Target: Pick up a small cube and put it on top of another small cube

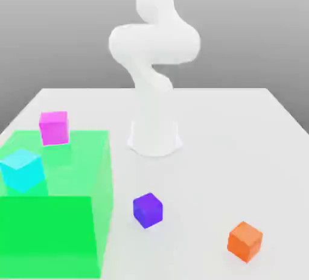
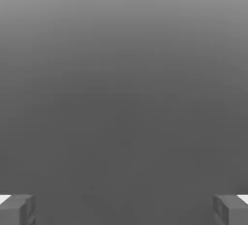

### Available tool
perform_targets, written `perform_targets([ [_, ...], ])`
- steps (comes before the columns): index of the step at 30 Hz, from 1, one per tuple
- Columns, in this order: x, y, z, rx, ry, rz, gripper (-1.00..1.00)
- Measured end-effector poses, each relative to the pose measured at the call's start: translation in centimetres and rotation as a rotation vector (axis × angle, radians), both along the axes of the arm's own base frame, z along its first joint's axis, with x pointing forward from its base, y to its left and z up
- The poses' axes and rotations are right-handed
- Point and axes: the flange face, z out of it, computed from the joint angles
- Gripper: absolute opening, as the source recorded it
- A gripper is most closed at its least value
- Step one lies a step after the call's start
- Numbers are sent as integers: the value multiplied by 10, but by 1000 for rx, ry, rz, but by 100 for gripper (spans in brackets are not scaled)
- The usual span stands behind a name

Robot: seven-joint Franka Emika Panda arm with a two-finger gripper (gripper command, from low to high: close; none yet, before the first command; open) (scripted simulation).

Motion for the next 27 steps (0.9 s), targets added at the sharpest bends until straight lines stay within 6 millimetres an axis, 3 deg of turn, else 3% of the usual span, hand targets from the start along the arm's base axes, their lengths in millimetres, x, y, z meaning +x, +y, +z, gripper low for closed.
perform_targets([
  [4,37,-5,-99,110,144,-135,0],
  [9,49,-8,-224,214,320,-324,0],
  [14,23,-10,-351,284,500,-552,0],
  [18,-31,-12,-448,308,649,-775,0],
  [20,-40,-13,-472,310,672,-814,0],
  [26,-44,-12,-522,312,680,-825,0],
  [27,-45,-12,-529,311,680,-825,-100],
])
